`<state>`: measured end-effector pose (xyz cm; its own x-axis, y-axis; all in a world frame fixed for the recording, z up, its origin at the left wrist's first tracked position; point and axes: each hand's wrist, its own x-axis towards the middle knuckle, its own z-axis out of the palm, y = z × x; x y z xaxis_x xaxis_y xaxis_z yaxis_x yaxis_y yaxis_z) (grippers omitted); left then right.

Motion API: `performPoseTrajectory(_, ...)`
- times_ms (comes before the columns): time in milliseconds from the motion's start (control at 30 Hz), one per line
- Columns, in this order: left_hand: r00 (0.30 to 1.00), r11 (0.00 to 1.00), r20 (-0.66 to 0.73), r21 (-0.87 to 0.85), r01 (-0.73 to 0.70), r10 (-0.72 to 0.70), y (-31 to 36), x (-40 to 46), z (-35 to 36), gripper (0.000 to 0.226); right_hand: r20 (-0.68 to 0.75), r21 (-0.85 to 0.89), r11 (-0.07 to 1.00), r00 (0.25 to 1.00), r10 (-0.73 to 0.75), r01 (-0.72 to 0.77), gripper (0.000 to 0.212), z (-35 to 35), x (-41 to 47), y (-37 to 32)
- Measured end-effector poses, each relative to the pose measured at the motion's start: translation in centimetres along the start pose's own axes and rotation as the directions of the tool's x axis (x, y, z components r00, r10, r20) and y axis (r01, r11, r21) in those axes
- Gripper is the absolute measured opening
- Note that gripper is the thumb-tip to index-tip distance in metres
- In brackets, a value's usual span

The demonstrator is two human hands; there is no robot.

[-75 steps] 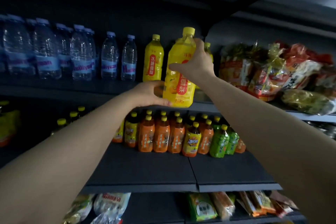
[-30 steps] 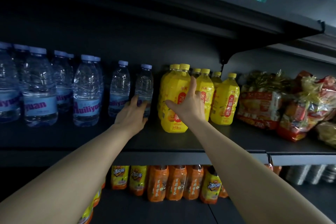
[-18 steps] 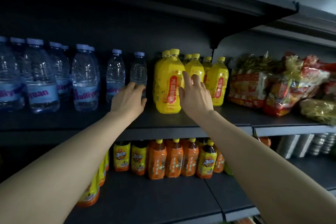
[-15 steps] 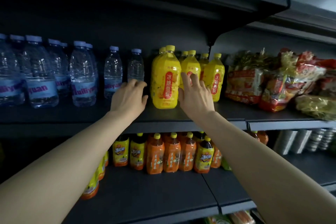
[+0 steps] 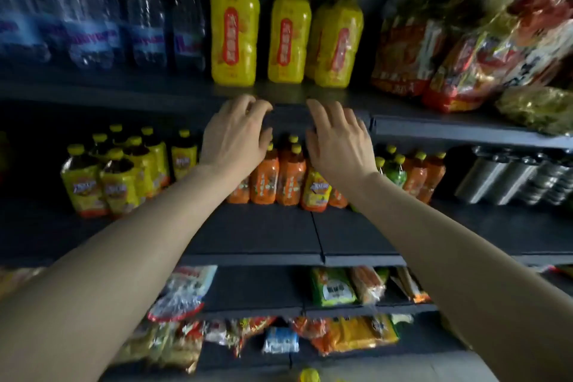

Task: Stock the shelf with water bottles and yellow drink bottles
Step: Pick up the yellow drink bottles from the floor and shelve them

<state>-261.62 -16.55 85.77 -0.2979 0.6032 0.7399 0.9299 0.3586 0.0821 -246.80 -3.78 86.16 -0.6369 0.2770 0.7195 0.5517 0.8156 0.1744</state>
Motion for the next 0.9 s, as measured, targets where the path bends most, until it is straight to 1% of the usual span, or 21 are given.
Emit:
performPoseTrajectory(100, 0.998, 1.000, 0.053, -0.012, 0.021, -0.021, 3.2, -3.5, 2.6, 0.036, 0.065, 0.031, 0.999, 0.998, -0.017, 0.015, 0.050, 1.7, -5.2, 1.8)
performPoseTrajectory(200, 0.991, 0.998, 0.124, -0.014, 0.057, -0.055, 5.8, -7.7, 5.8, 0.037, 0.162, 0.081, 0.997, 0.987, -0.022, 0.009, 0.049, 4.0, -10.8, 3.2)
performPoseTrajectory(333, 0.971, 0.999, 0.238, -0.032, 0.026, -0.018, 7.7, -14.1, 10.9, 0.037, 0.318, 0.123, 0.992, 0.948, -0.020, -0.021, 0.051, 8.3, -18.8, 3.9)
performPoseTrajectory(400, 0.954, 0.998, 0.300, -0.049, 0.035, -0.019, 8.2, -17.5, 13.7, 0.038, 0.397, 0.153, 0.987, 0.918, -0.014, -0.052, 0.050, 10.8, -22.9, 3.7)
performPoseTrajectory(500, 0.913, 0.993, 0.407, -0.083, 0.078, -0.038, 8.9, -23.1, 18.1, 0.037, 0.512, 0.190, 0.976, 0.859, -0.002, -0.111, 0.050, 14.7, -29.3, 3.1)
performPoseTrajectory(600, 0.848, 0.989, 0.530, -0.125, 0.083, -0.005, 9.4, -28.9, 22.7, 0.036, 0.610, 0.198, 0.964, 0.792, 0.021, -0.177, 0.046, 18.8, -35.7, 2.2)
performPoseTrajectory(667, 0.802, 0.987, 0.598, -0.133, 0.091, 0.007, 9.5, -32.9, 25.7, 0.035, 0.682, 0.183, 0.957, 0.730, 0.041, -0.224, 0.046, 21.5, -40.0, 1.7)
performPoseTrajectory(733, 0.761, 0.987, 0.649, -0.127, 0.094, 0.011, 9.5, -37.0, 28.7, 0.035, 0.748, 0.158, 0.958, 0.662, 0.043, -0.240, 0.052, 24.4, -44.4, 1.4)
performPoseTrajectory(833, 0.695, 0.985, 0.719, -0.125, 0.123, 0.005, 9.4, -43.2, 33.0, 0.035, 0.814, 0.151, 0.946, 0.580, 0.045, -0.286, 0.062, 28.7, -51.0, 1.0)
performPoseTrajectory(900, 0.652, 0.984, 0.758, -0.115, 0.134, 0.000, 9.4, -47.4, 35.8, 0.036, 0.856, 0.128, 0.935, 0.513, 0.064, -0.331, 0.061, 31.3, -55.2, 0.6)
